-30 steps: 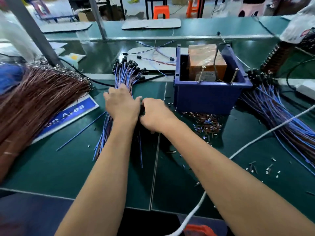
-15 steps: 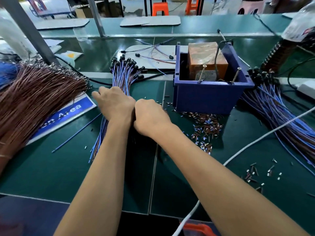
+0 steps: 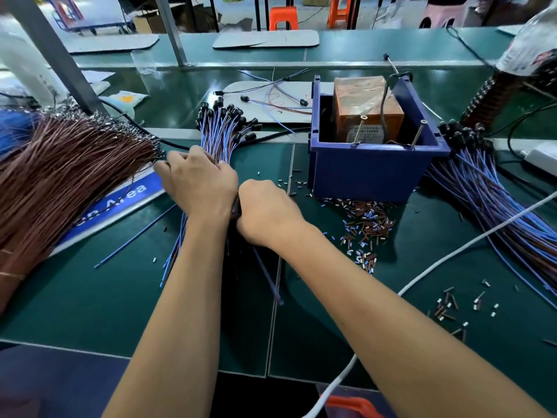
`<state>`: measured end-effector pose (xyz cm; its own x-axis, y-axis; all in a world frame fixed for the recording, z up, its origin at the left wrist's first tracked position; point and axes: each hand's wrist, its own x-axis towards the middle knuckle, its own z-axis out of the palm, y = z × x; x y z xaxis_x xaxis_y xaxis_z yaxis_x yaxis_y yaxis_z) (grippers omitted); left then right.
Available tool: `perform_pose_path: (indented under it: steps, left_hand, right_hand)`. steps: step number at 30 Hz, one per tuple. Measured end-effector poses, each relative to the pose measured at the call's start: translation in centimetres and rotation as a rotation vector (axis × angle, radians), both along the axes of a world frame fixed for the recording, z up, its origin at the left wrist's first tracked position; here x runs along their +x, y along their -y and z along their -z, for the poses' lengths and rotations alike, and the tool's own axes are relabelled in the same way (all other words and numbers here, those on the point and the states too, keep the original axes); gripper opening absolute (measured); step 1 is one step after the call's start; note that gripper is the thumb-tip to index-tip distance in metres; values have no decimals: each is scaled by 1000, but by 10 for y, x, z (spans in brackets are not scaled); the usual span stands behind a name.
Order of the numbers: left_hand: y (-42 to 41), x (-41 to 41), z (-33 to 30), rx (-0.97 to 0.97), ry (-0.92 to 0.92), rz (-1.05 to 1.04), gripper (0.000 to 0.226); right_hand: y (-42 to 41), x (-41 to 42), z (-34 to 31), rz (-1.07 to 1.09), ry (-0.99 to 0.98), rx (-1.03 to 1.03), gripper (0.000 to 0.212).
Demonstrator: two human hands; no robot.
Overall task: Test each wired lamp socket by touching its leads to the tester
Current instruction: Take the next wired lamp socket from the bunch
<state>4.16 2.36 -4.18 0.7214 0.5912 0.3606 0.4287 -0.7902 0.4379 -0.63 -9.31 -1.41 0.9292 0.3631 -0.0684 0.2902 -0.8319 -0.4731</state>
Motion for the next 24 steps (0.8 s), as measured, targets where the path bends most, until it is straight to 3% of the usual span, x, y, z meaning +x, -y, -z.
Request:
perform_pose_path:
  steps: [4, 10, 14, 17, 20, 22, 24]
  left_hand:
    - [-9, 1, 2, -99, -72, -11, 29]
    - [-15, 0, 2, -201, 6, 0, 20]
    - [-11, 1, 1, -173, 18, -3, 20]
    - [-2, 0, 1, -59, 24, 23, 30]
    - [7, 0, 2, -5, -50, 80, 40]
    - [8, 0, 3, -13, -103, 101, 36]
    - [7, 2, 3, -8, -114, 93, 29]
  right_hand:
    - [7, 4, -1, -17, -26, -96, 35]
    - [29, 9, -12, -130, -115, -164, 13]
    - [37, 5, -15, -228, -242, -202, 28]
    - [30, 11, -14, -117, -193, -85, 34]
    - [15, 21, -7, 43, -81, 121, 19]
    - [6, 24, -1, 81, -68, 130, 33]
    - [1, 26, 2, 116, -110, 174, 29]
